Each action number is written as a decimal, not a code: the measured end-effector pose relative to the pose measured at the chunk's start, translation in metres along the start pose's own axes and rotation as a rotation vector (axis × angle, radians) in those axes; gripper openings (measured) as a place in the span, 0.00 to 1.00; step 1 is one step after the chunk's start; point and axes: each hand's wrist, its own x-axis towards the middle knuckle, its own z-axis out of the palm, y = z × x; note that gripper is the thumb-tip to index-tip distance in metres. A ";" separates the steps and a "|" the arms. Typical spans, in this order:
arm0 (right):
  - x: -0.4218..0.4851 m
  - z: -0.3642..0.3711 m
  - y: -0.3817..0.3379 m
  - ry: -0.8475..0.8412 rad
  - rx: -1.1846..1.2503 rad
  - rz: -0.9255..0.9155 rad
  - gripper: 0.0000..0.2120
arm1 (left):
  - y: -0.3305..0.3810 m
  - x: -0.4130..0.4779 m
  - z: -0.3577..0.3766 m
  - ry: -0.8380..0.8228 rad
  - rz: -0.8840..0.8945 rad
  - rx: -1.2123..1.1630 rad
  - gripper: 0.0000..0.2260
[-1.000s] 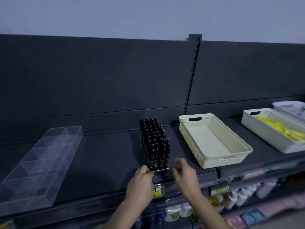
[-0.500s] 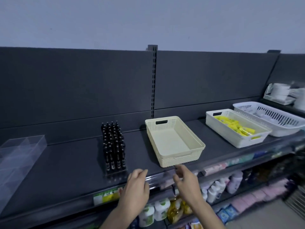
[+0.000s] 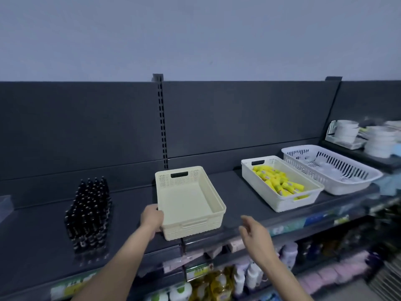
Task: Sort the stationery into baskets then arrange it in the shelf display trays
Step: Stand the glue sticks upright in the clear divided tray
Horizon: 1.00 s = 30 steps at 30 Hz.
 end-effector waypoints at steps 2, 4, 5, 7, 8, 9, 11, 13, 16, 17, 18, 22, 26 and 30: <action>0.021 -0.002 0.001 -0.038 -0.023 -0.021 0.19 | 0.006 -0.002 0.014 -0.039 0.026 -0.004 0.14; 0.045 -0.001 0.003 -0.071 -0.041 -0.049 0.17 | 0.010 -0.003 0.031 -0.084 0.063 -0.004 0.15; 0.057 0.001 0.004 -0.083 -0.040 -0.050 0.16 | 0.011 -0.003 0.039 -0.102 0.088 0.001 0.15; 0.078 0.003 0.008 -0.094 -0.062 -0.018 0.12 | 0.016 -0.001 0.053 -0.139 0.122 0.011 0.14; 0.086 0.002 0.013 -0.098 -0.085 0.002 0.09 | 0.018 0.001 0.060 -0.151 0.130 0.023 0.14; 0.093 0.001 0.018 -0.093 -0.096 0.012 0.07 | 0.019 0.002 0.066 -0.161 0.135 0.047 0.14; 0.103 -0.001 0.027 -0.070 -0.129 0.022 0.14 | 0.023 0.006 0.076 -0.173 0.143 0.143 0.13; 0.110 -0.008 0.031 -0.079 -0.124 0.013 0.09 | 0.030 0.010 0.082 -0.118 0.199 0.347 0.17; 0.119 -0.023 0.035 -0.069 -0.099 -0.042 0.14 | 0.051 0.007 0.095 0.045 0.366 0.523 0.24; 0.123 -0.032 0.037 -0.042 -0.093 -0.049 0.17 | 0.061 0.004 0.104 0.052 0.412 0.533 0.25; 0.128 -0.042 0.041 -0.012 -0.094 -0.063 0.18 | 0.071 0.000 0.114 0.037 0.450 0.538 0.25; 0.152 -0.087 0.070 0.059 -0.099 -0.099 0.18 | 0.102 -0.007 0.171 -0.091 0.533 0.521 0.21; 0.188 -0.141 0.126 0.133 -0.098 -0.062 0.17 | 0.121 -0.009 0.241 -0.161 0.548 0.507 0.21; 0.226 -0.184 0.189 0.110 -0.134 -0.033 0.17 | 0.142 -0.013 0.298 -0.154 0.467 0.437 0.26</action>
